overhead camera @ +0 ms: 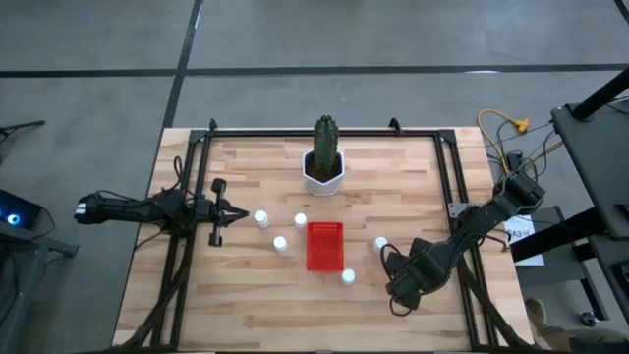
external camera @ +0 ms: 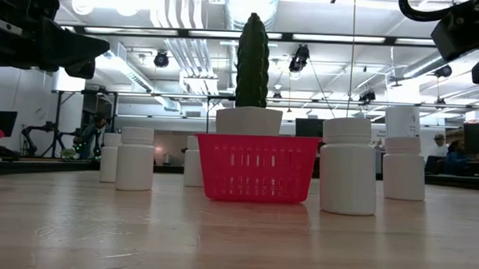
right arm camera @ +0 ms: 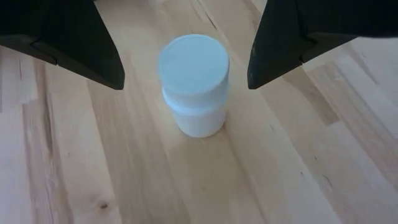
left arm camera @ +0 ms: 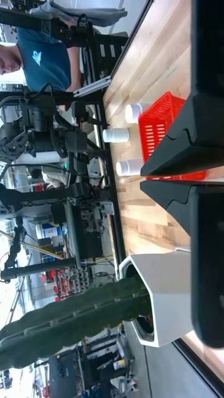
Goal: Pick and place pill bottles into a basket
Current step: Put the white pill bottle into the red bin
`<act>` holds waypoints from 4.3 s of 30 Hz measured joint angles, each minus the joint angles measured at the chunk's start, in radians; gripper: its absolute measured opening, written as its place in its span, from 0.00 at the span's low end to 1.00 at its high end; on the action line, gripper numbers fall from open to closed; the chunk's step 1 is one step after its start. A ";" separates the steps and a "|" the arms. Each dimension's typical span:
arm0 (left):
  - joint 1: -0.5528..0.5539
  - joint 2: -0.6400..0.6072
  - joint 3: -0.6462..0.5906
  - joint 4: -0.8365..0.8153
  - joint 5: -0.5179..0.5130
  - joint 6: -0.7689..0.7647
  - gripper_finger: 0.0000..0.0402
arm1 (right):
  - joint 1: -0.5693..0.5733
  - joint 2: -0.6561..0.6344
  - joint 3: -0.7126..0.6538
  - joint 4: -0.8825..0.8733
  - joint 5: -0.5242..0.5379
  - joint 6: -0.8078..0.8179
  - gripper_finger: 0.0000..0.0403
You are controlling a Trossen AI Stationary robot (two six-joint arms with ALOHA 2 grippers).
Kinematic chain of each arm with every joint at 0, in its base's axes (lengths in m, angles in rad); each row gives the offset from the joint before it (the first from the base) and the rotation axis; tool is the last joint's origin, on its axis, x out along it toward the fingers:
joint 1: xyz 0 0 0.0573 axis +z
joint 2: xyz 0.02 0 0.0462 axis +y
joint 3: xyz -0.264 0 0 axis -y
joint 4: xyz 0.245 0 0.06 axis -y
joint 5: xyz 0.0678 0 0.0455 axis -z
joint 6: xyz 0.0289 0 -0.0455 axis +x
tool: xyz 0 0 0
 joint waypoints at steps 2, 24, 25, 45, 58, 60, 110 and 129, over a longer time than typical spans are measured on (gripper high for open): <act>0.000 0.000 0.000 0.000 0.000 0.000 0.01 | 0.004 0.000 -0.002 -0.001 0.000 0.003 0.82; 0.000 0.000 0.000 0.000 0.000 -0.001 0.01 | 0.043 0.000 -0.050 0.026 0.005 0.071 0.82; 0.000 0.000 0.000 0.000 0.000 -0.001 0.01 | 0.043 0.000 -0.053 0.026 0.007 0.071 0.82; 0.000 0.000 0.000 0.000 0.000 -0.003 0.01 | 0.043 -0.001 -0.061 0.086 0.026 0.051 0.82; 0.000 0.000 0.000 0.000 0.000 -0.002 0.01 | 0.042 -0.002 -0.061 0.089 0.027 0.048 0.81; 0.000 0.000 0.000 0.000 0.000 -0.002 0.01 | 0.042 -0.002 -0.061 0.089 0.028 0.048 0.80; 0.000 0.000 0.000 -0.027 0.000 0.001 0.01 | -0.467 -0.126 0.293 0.067 -0.018 -0.608 0.36; 0.000 0.000 0.000 -0.030 0.001 0.000 0.01 | -0.631 0.029 0.477 0.065 -0.139 -0.871 0.36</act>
